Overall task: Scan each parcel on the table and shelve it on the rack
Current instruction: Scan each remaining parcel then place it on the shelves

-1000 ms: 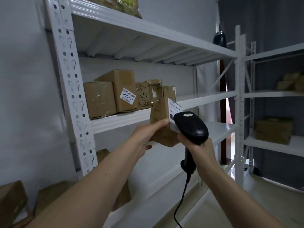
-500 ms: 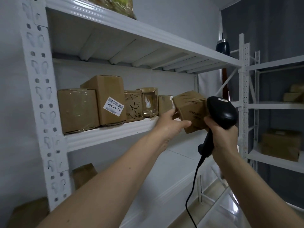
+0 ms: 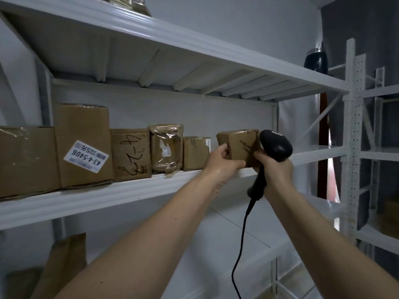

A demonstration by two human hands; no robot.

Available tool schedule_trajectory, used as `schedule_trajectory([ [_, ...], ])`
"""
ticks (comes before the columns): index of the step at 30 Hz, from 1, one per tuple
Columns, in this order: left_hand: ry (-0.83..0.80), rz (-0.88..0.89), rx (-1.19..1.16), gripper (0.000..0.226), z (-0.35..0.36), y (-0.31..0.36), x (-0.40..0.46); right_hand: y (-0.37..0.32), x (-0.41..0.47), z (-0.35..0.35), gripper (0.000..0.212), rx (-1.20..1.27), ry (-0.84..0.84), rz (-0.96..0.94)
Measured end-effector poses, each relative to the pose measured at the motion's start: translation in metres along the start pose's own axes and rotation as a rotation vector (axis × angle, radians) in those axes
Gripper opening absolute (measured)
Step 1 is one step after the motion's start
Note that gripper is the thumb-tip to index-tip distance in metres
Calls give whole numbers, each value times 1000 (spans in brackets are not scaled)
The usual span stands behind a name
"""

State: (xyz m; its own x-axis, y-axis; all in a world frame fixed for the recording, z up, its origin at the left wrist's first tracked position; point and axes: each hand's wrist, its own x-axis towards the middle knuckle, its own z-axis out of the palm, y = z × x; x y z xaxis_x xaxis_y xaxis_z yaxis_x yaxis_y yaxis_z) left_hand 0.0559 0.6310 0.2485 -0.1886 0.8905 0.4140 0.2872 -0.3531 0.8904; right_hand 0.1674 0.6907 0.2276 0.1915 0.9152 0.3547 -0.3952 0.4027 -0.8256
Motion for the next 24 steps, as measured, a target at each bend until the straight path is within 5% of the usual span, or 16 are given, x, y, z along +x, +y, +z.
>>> schedule_trajectory([
  [4, 91, -26, 110, 50, 9, -9, 17, 14, 30, 8, 11, -35, -75, 92],
  [10, 226, -108, 230, 81, 12, -13, 30, 31, 45, 19, 10, -106, -169, 96],
  [17, 270, -94, 296, 56, 19, -12, 25, 38, 60, 29, 7, -144, -222, 123],
  [24, 259, -106, 267, 69, 22, -14, 21, 48, 57, 24, 10, -90, -238, 141],
])
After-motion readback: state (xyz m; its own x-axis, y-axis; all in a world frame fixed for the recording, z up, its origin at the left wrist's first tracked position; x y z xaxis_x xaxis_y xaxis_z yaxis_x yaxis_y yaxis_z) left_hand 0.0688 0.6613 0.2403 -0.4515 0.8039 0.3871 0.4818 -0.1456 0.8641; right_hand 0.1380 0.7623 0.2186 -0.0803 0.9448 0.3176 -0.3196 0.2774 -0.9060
